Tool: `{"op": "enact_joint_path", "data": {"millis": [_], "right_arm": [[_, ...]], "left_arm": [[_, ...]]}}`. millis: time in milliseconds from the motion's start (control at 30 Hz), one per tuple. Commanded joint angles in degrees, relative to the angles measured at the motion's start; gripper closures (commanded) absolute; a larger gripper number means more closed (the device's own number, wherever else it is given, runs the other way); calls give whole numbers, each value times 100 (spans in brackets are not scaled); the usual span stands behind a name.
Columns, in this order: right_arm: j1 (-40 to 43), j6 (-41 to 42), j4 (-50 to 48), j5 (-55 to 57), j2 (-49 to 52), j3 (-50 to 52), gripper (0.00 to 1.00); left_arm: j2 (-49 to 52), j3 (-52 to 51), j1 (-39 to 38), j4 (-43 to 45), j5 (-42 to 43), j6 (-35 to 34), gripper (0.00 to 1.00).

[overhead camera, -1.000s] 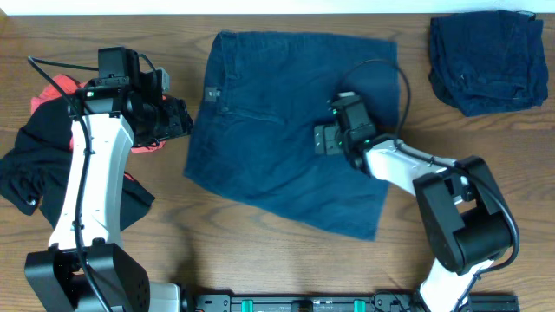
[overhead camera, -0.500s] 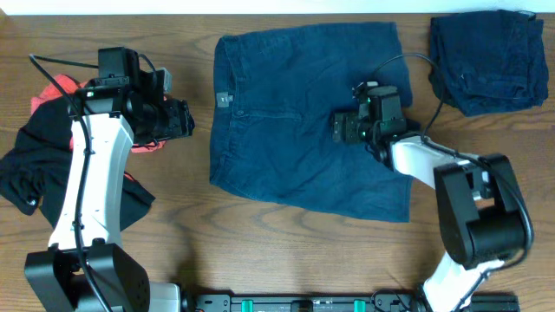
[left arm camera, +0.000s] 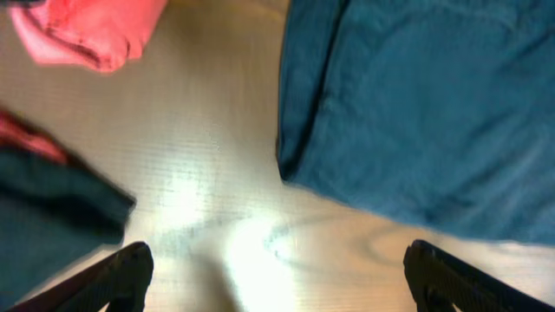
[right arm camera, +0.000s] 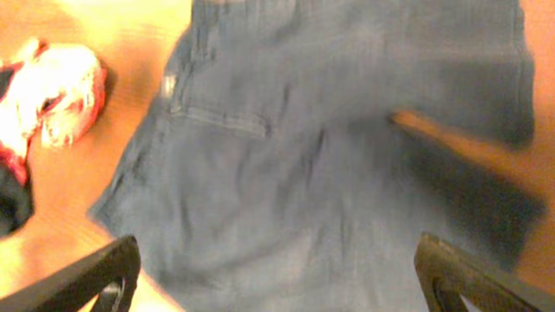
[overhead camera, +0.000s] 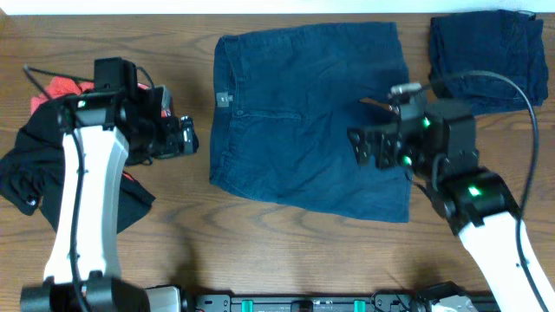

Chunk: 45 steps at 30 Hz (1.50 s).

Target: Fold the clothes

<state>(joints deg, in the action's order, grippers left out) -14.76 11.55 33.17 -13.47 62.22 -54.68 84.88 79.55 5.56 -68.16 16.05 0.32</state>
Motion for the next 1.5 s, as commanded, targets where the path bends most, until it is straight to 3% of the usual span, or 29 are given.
{"op": "enact_joint_path", "data": {"millis": [0, 200, 233, 500, 800, 867, 967, 1167, 1300, 1400, 1467], "right_arm": [[-20, 173, 643, 28, -315, 28, 1], [-13, 535, 1928, 166, -341, 31, 1], [26, 1071, 2057, 313, -304, 31, 1], [109, 1283, 2334, 472, -293, 37, 1], [109, 1360, 2546, 529, 15, 140, 3], [109, 1578, 2540, 649, 186, 201, 6], [107, 2441, 2559, 1012, 457, 310, 13], [-39, 4419, 2612, 1985, 520, 461, 21], [-85, 4966, 2524, 2146, 540, 492, 24], [-94, 4970, 2326, 2142, 614, 608, 23], [-118, 4968, 2162, 2142, 684, 774, 23]], "left_arm": [[-461, 118, -79, -372, -37, -214, 6], [-673, -74, -673, -522, -50, 201, 4], [-651, -197, -796, -424, -55, 315, 4], [-125, -1290, -986, 1005, -79, 315, 3], [1040, -1353, -1025, 1853, -114, 487, 5], [1287, -1355, -1025, 1808, -120, 74, 7], [1554, -1370, -1014, 1484, -422, -1534, 11], [1508, -1484, -1014, 1353, -562, -3528, 12], [1510, -1615, -1014, 1427, -566, -5136, 12], [1510, -1899, -1016, 1939, -564, -5709, 12], [1510, -2157, -1014, 2409, -595, -5720, 12]]}}
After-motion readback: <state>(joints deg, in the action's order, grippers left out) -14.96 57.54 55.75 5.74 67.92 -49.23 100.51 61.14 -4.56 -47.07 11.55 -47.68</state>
